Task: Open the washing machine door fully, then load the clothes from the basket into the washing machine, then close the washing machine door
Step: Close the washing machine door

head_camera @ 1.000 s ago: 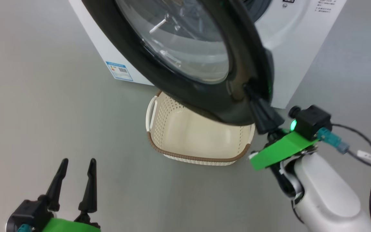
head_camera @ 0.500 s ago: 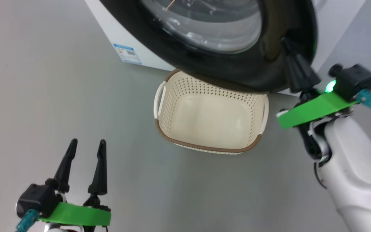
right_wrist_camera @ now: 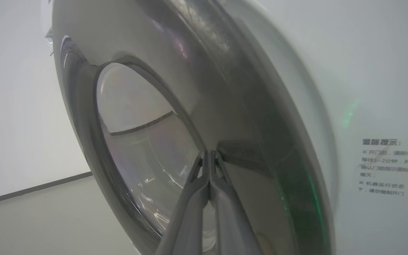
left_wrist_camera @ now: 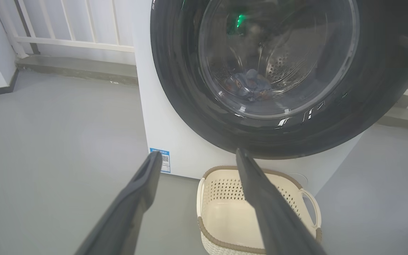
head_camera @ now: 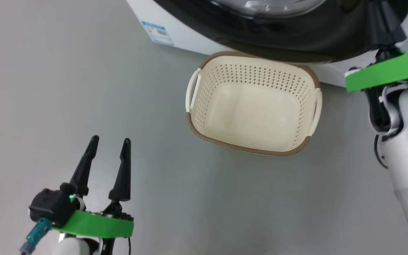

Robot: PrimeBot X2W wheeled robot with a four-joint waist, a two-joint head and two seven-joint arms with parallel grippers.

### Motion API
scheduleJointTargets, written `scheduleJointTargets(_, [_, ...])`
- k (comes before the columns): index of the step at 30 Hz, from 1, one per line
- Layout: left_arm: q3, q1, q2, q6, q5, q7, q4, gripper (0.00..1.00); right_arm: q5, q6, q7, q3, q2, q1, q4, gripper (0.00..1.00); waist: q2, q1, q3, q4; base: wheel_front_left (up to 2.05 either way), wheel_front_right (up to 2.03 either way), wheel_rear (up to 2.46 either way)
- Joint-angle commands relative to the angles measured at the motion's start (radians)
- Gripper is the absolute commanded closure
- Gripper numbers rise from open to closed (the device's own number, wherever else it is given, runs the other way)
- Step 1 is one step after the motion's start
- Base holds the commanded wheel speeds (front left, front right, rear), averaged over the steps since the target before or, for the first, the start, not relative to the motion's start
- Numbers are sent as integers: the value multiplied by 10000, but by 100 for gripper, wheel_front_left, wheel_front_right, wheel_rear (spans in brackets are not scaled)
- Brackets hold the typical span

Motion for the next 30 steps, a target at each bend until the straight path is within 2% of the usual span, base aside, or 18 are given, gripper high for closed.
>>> scheduleJointTargets(1, [310,-274,134,8,-78,-63,-331,0,-83,-2,-49,3,39,-308,-194,100,-1,-1,256,230,0,0,0])
scheduleJointTargets(21, [-108,-899,-14,8,-163,-63,-502,0,-456,-2,-49,-1288,-89,-1752,-144,100,-1,-1,1167,747,0,0,0])
scheduleJointTargets(26, [-131,-1035,-23,8,-153,-63,-503,0,-493,-2,-49,-1329,-40,-1876,-143,100,-1,-1,1258,724,0,0,0])
scheduleJointTargets(30, [-105,-1033,7,8,-113,-63,-361,0,-412,-2,-49,-943,77,-1594,-101,100,-1,-1,1031,587,0,0,0])
